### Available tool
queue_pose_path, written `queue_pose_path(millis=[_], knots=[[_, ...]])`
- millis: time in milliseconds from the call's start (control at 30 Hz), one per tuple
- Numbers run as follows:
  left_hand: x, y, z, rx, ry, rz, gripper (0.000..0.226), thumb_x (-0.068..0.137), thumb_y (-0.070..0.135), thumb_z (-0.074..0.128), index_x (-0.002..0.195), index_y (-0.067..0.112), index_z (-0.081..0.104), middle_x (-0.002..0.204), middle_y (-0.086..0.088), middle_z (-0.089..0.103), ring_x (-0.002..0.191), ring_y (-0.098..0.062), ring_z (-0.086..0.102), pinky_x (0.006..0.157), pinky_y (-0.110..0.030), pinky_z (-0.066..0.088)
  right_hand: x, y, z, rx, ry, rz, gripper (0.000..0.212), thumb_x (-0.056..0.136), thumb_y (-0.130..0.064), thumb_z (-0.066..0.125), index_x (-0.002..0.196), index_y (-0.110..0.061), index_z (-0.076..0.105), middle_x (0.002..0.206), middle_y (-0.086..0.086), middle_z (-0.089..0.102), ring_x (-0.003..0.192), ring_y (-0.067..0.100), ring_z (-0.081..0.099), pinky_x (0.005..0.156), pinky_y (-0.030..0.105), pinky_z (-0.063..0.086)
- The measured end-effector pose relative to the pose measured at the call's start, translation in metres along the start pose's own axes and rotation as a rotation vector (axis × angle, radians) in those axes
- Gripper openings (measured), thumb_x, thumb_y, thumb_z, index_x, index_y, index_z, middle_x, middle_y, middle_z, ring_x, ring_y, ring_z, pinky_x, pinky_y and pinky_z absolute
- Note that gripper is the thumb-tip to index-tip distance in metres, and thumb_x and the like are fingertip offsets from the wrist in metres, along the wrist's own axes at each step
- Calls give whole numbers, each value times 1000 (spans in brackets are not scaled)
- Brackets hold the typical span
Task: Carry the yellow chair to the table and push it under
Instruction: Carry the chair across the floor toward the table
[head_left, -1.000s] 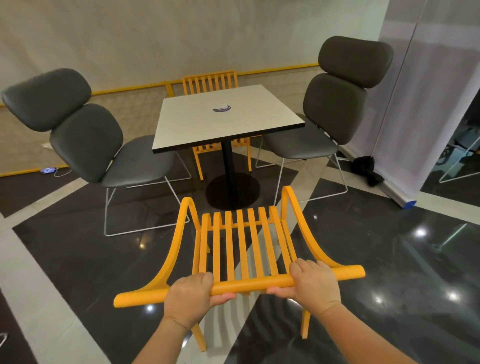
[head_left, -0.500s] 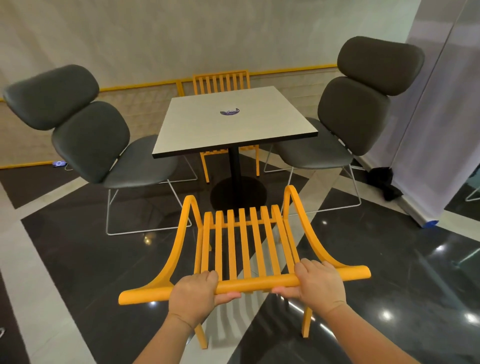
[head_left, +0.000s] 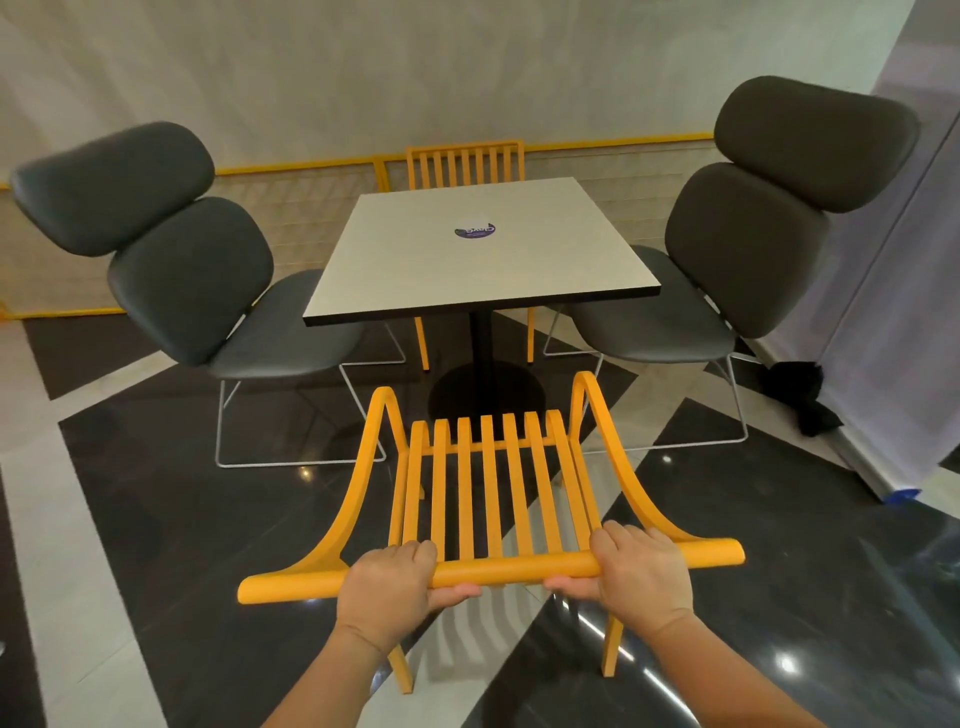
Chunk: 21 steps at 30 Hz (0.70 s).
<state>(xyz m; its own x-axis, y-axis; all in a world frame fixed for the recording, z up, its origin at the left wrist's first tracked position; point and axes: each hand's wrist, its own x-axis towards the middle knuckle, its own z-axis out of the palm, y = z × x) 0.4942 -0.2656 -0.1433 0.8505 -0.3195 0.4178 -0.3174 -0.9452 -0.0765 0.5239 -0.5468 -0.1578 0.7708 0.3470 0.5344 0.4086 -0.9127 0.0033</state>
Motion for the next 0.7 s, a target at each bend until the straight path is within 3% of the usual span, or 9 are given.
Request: queue_pose_path(millis=[367,700], knots=[[42,-4,17,-1,-11,-32,75,84,79,19,52,20,54,42,7,50,32,-8,47,33,-17,40,37,31,23,19,2,-23,75,78,-85,29,52,-18,52,48,-3,50,40,15,49,42,30,44],[82,-27,43,21,25,-27,74,84,79,21,51,19,49,41,6,46,30,-9,42,34,-17,30,76,45,52,-4,36,-35,76,77,-82,30,55,-15,57,50,-2,55,42,16,54,46,27,42]])
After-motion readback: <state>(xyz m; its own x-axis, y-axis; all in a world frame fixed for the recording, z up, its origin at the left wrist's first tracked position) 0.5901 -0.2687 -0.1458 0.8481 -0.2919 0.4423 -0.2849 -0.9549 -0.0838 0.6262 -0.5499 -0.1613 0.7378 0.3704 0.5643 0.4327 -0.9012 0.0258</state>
